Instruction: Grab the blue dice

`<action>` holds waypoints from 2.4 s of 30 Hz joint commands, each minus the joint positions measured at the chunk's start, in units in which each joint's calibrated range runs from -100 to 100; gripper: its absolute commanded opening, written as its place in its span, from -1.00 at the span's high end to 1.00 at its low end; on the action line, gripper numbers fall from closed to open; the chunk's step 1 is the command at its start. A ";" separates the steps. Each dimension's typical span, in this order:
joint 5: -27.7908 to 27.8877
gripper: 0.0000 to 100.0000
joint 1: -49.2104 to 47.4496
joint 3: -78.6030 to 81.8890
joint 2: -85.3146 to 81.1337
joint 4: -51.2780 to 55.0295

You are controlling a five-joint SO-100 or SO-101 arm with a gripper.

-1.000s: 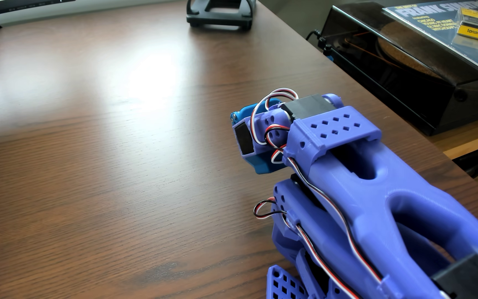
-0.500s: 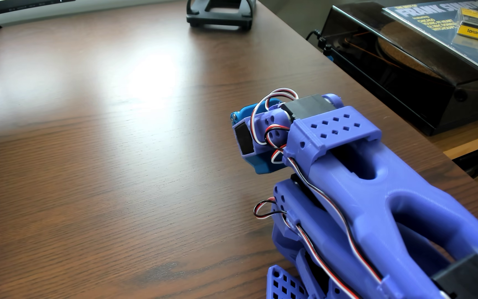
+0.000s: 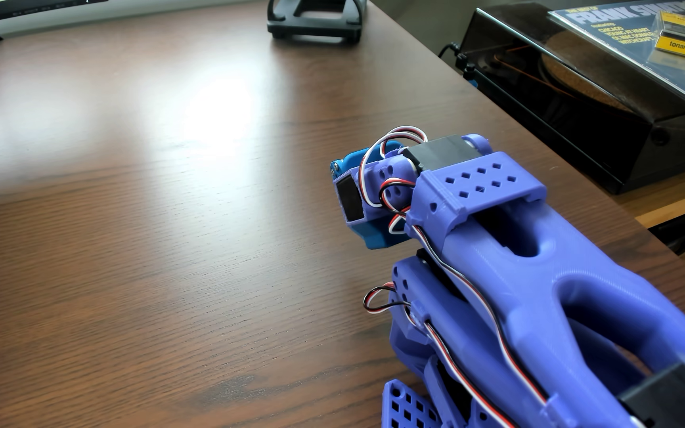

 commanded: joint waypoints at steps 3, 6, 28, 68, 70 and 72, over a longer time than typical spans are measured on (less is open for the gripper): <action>0.24 0.93 0.45 -0.88 -0.72 -0.56; 0.24 0.93 0.45 -0.88 -0.72 -0.56; 0.29 0.93 0.20 -0.88 -0.72 -0.56; 9.34 0.92 15.91 -96.36 59.05 31.17; 10.12 0.92 17.14 -104.86 67.51 33.82; 10.28 0.92 19.11 -112.91 75.63 35.78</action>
